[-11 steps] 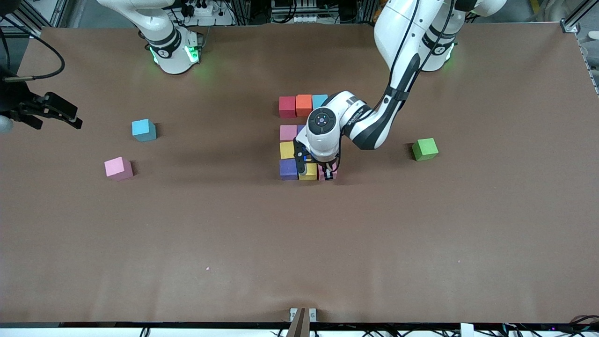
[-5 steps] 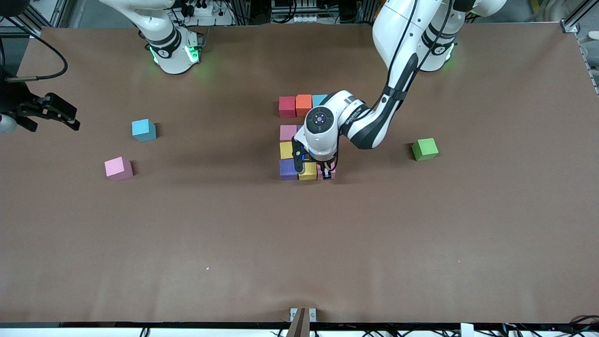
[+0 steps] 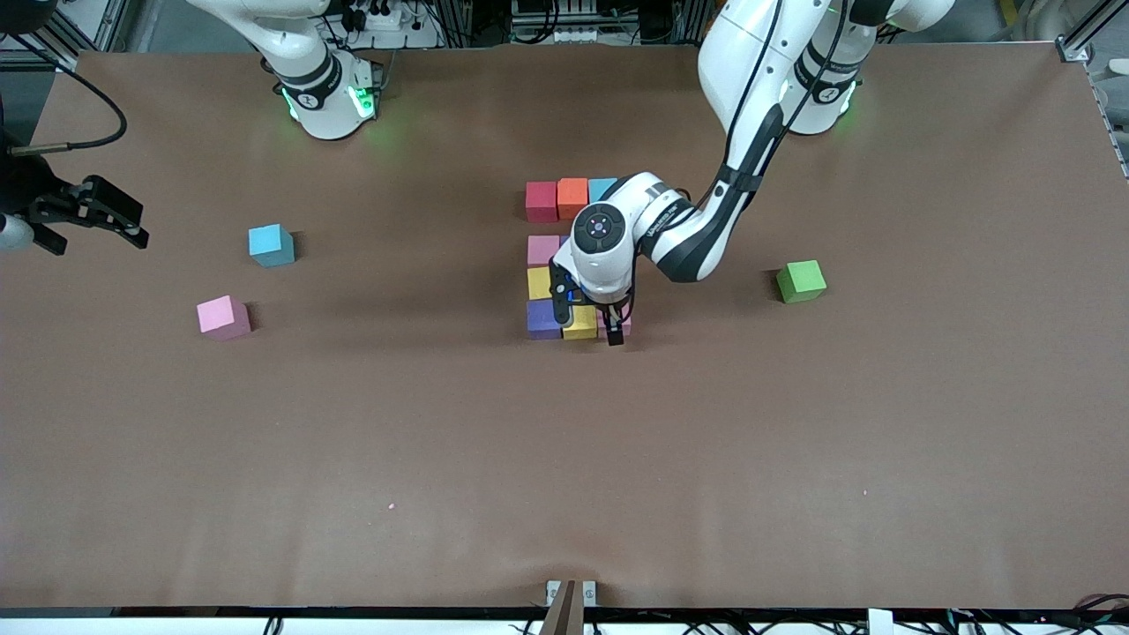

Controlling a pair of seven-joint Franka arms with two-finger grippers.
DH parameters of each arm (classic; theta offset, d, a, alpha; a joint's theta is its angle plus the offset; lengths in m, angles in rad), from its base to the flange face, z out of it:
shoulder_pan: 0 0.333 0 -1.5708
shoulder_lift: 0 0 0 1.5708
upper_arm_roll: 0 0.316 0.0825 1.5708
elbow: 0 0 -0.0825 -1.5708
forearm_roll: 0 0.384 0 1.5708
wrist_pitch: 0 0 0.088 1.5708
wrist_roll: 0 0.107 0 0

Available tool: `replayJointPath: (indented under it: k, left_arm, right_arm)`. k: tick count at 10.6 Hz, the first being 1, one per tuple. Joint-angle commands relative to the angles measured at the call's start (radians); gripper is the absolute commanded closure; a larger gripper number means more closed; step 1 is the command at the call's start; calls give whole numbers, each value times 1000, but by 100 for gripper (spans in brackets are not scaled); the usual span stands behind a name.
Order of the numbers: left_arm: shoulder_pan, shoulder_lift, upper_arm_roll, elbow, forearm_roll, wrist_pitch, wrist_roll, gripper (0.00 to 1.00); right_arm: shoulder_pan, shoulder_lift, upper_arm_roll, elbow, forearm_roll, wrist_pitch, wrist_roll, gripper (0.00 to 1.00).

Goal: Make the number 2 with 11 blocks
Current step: 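Set the pink cube at the shape's end and open the left gripper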

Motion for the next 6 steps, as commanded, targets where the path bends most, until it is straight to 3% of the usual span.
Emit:
replayJointPath:
  k: [1,6]
  left_arm:
    - [-8,-35,5,12,14,-77,2,0]
    - [-5,-141,5,4,14,-206,8,0]
  right_arm:
    - [-26,11,22,21,-1,-32,-13,0]
    - [-12,14,25,21,-1,-30,-13,0]
